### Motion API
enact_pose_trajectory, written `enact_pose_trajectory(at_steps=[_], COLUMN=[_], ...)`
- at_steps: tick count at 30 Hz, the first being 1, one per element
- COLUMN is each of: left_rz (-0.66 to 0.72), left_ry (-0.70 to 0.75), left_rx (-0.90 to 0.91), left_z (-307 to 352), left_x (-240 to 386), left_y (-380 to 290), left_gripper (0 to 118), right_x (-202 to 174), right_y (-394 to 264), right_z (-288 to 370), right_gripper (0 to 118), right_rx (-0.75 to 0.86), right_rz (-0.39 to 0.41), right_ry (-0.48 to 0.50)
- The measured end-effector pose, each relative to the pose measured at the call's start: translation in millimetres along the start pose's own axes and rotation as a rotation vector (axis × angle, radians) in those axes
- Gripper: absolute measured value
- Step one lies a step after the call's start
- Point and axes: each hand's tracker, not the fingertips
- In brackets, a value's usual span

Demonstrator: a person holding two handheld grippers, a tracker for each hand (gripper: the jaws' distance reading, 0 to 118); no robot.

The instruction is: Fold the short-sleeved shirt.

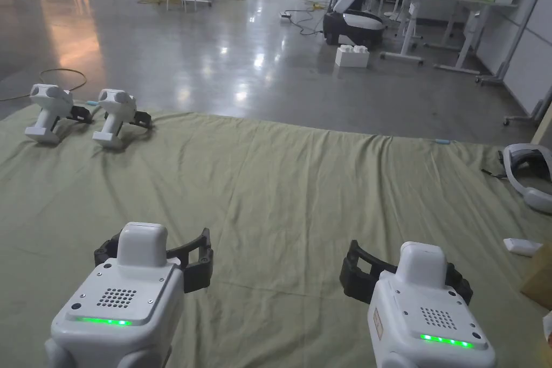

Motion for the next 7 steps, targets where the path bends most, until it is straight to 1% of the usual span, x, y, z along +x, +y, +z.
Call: enact_pose_trajectory(at_steps=[5, 7], left_rz=[-0.037, -0.042], left_ry=[-0.013, -0.014], left_rx=[0.034, 0.047], left_z=[2.5, 3.2], left_x=[4.3, 5.4], left_y=[-3.6, -3.4], left_gripper=[100, 100], right_x=[2.0, 2.7], right_y=[-0.3, -1.7], right_z=[0.9, 3.5], right_gripper=[115, 115], right_rx=[0.045, 0.115], right_rz=[-0.011, -0.011], right_ry=[-0.007, -0.023])
